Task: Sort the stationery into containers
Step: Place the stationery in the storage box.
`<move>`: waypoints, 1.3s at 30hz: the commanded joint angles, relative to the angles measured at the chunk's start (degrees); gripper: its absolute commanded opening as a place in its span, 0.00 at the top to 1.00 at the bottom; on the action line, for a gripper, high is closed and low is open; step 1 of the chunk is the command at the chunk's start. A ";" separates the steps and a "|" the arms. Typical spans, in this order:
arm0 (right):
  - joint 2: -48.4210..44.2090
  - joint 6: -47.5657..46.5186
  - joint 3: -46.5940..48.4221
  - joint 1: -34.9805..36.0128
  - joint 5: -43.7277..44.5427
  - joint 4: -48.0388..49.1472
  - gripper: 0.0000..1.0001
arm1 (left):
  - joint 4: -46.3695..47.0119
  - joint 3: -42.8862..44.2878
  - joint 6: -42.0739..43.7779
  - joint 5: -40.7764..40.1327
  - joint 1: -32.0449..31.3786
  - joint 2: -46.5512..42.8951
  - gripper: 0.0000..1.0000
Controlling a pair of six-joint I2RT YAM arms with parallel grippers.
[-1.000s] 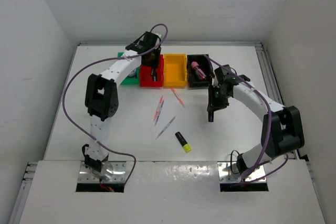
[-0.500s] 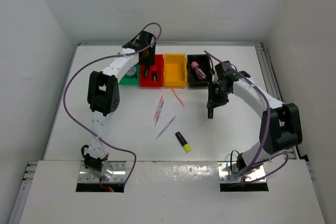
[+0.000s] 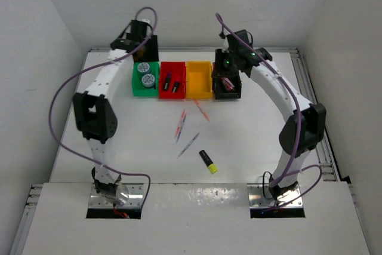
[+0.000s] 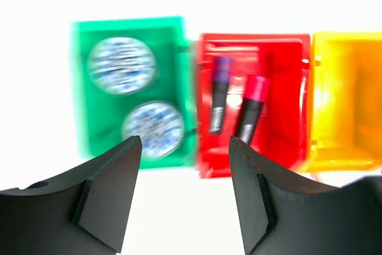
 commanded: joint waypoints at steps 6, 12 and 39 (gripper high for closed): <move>15.68 4.00 18.62 8.86 3.58 9.01 1.00 | 2.11 -14.82 2.38 4.13 9.44 -22.30 0.23; 25.10 4.62 23.39 10.53 4.64 19.03 1.00 | -0.53 -25.37 3.52 8.10 13.67 -31.08 0.23; 37.86 7.69 26.11 14.75 8.25 29.68 1.00 | 1.32 -37.42 3.88 18.64 22.02 -33.12 0.24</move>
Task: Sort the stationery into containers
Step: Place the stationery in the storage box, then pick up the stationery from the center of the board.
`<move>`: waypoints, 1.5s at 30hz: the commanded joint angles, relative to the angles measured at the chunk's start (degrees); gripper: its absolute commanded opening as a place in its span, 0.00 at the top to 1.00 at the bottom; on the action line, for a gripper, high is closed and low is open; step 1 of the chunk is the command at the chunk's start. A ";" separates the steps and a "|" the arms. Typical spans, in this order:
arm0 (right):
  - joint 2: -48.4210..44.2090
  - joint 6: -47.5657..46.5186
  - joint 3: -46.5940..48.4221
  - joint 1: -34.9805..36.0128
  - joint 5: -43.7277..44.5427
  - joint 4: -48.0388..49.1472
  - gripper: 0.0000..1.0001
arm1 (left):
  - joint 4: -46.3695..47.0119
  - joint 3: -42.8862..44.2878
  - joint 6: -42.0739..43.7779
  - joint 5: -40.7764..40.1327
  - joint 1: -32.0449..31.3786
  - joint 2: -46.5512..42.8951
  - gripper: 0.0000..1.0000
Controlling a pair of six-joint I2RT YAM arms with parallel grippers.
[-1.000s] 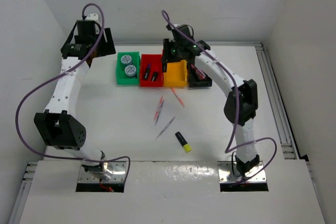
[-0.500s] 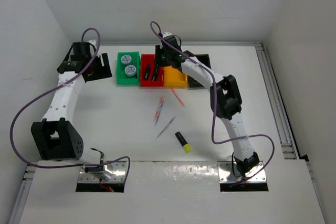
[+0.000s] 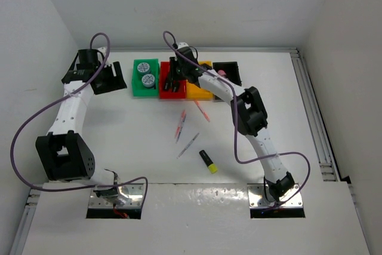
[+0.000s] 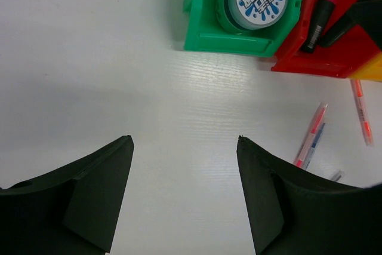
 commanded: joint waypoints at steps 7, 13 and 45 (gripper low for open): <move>3.12 1.51 4.00 0.33 0.62 0.65 0.69 | 0.30 -0.95 0.64 2.78 1.68 1.29 0.24; 1.63 3.88 5.50 0.33 -1.05 -0.32 0.26 | 0.13 -0.33 0.29 1.20 2.12 0.59 0.21; -69.04 -17.97 -80.19 6.66 -7.29 -19.57 0.32 | 3.47 -7.19 2.48 -3.73 -3.34 -16.72 0.28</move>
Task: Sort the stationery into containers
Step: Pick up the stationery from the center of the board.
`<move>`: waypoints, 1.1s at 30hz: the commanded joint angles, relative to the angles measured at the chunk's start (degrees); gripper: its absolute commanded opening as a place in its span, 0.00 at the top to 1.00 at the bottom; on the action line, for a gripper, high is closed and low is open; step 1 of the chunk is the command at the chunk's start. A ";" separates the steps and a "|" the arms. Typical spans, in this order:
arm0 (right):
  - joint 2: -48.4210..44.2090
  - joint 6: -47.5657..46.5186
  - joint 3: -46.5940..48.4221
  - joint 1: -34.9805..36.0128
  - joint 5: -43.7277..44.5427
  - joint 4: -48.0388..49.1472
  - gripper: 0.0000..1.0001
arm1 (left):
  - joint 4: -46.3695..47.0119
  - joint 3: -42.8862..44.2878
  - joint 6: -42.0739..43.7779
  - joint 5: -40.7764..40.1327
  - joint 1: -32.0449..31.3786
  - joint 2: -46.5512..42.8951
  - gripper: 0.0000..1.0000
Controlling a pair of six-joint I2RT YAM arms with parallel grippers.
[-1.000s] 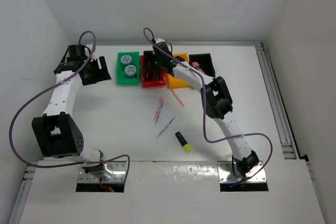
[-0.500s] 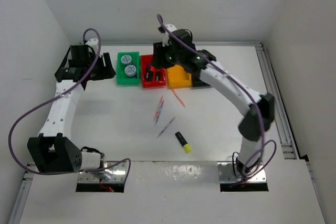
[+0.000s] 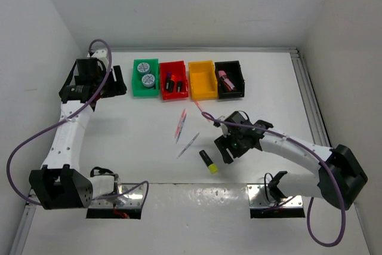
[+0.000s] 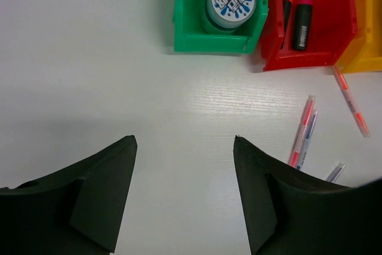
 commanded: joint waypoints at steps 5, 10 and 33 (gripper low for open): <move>2.76 -6.64 4.42 3.33 0.96 6.07 0.32 | -0.05 -0.66 4.58 -0.13 0.56 -3.71 0.29; 5.60 -0.13 7.68 5.08 -1.93 4.82 0.28 | -0.76 -0.21 4.23 -0.84 0.56 -2.13 0.29; 27.30 14.11 13.74 12.91 8.77 9.57 0.38 | 2.13 -2.59 8.17 0.56 0.73 -3.70 0.28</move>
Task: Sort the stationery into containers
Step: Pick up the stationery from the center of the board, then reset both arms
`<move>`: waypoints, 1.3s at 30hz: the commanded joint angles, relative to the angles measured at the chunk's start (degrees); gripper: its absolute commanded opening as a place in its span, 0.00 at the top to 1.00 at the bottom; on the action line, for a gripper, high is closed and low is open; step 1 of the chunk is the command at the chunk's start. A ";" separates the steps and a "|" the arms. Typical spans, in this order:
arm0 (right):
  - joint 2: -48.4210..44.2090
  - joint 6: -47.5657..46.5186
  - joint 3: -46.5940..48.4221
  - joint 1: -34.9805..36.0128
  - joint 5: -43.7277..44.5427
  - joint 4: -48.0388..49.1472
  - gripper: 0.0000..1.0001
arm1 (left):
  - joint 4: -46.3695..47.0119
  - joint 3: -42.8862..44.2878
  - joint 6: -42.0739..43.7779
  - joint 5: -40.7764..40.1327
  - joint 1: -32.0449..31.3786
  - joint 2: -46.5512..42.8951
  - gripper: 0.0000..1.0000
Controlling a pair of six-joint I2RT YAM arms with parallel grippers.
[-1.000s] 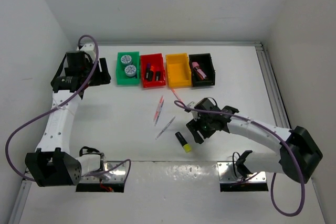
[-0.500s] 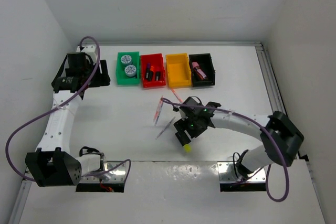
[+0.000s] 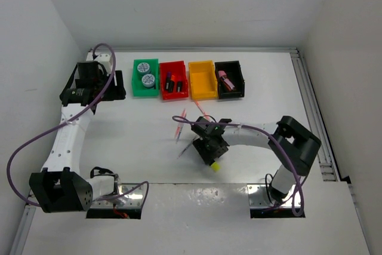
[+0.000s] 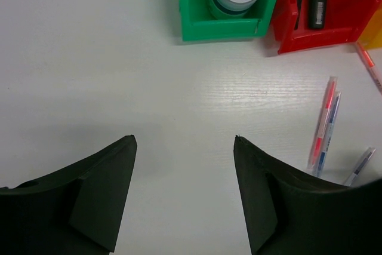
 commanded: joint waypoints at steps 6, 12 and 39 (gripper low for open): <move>3.40 -1.87 3.10 -0.91 1.22 1.15 0.79 | 4.84 -2.88 14.90 12.14 0.69 -7.29 0.28; -6.17 -13.98 4.77 -9.25 -17.22 -1.65 1.00 | 6.60 -9.55 28.61 37.51 -0.10 -14.85 0.37; 1.12 -27.28 36.68 -12.34 -61.19 -33.13 1.00 | -19.33 2.30 63.54 37.48 -36.84 -7.65 0.57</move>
